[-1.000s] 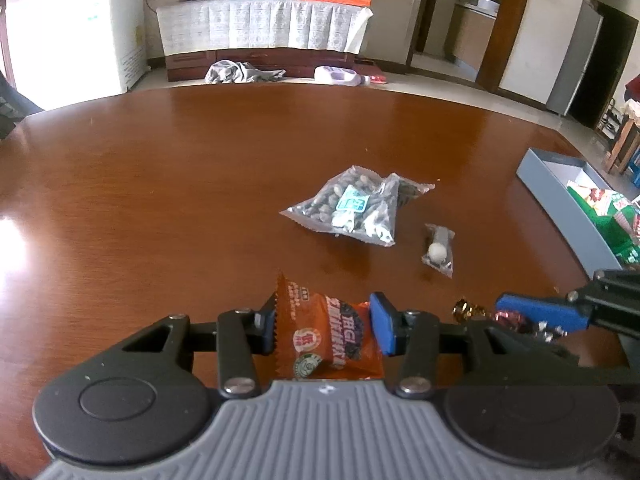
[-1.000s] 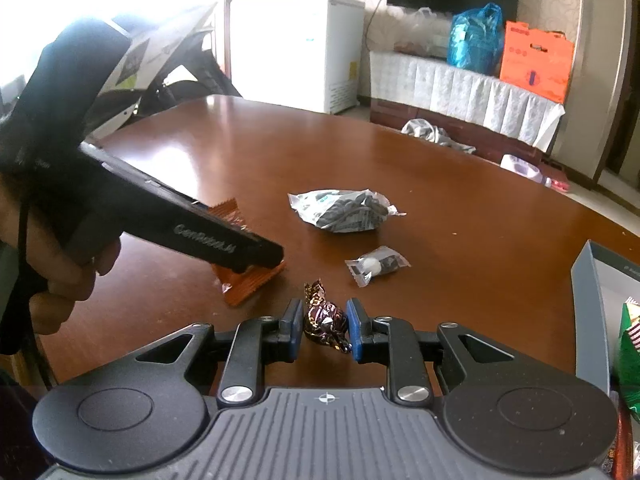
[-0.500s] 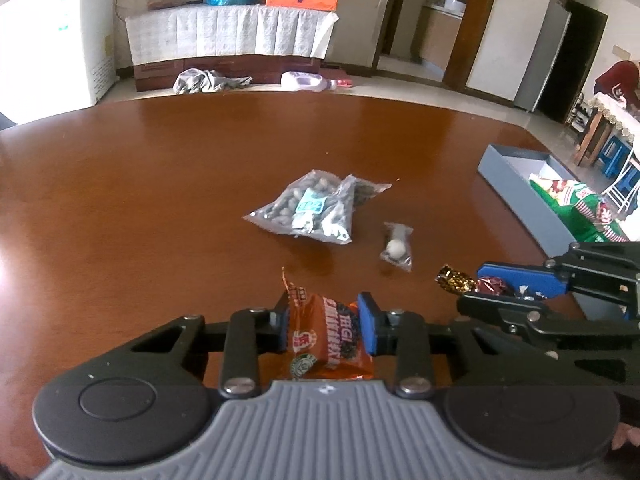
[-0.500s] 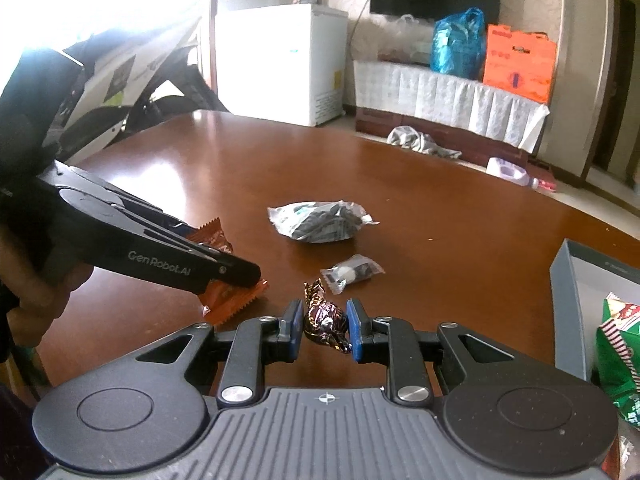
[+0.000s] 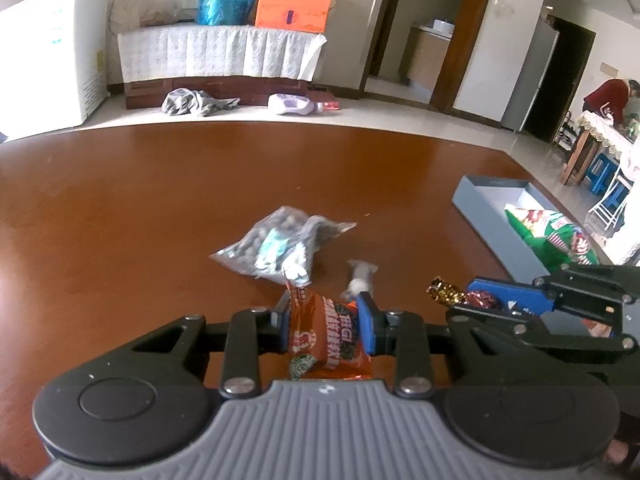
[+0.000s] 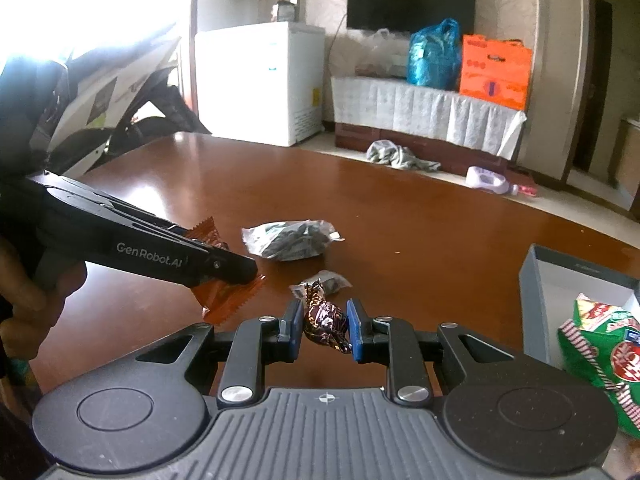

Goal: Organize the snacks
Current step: 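Carry the orange candy pack and chocolate candy toward the grey box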

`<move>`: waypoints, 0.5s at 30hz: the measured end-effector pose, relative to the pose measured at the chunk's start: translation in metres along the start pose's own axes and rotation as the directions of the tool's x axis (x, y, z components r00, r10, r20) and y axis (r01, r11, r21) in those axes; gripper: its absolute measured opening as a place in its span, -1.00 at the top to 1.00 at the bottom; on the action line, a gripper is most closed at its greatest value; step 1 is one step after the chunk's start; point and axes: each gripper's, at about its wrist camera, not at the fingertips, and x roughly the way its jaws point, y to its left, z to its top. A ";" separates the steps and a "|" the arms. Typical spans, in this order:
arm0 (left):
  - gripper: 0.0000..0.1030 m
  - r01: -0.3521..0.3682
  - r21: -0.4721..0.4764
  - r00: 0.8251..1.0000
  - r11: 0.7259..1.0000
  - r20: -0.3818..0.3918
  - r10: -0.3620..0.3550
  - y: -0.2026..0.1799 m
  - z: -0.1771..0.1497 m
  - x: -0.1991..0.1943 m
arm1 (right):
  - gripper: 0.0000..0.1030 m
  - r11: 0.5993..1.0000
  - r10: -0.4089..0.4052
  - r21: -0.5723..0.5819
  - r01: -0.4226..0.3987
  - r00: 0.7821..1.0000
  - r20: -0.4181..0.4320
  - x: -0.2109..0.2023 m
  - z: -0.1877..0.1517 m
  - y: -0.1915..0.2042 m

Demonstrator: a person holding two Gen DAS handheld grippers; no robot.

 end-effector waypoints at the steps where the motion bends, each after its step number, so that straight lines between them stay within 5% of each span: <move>1: 0.44 0.005 0.001 1.000 1.000 0.002 -0.005 -0.003 0.001 0.000 | 0.51 1.000 -0.005 0.004 0.005 1.000 0.003 -0.002 -0.001 -0.002; 15: 0.44 0.045 0.039 0.998 0.998 0.040 -0.047 -0.045 0.014 0.006 | 0.51 0.996 -0.069 0.058 0.066 0.996 0.054 -0.031 -0.006 -0.034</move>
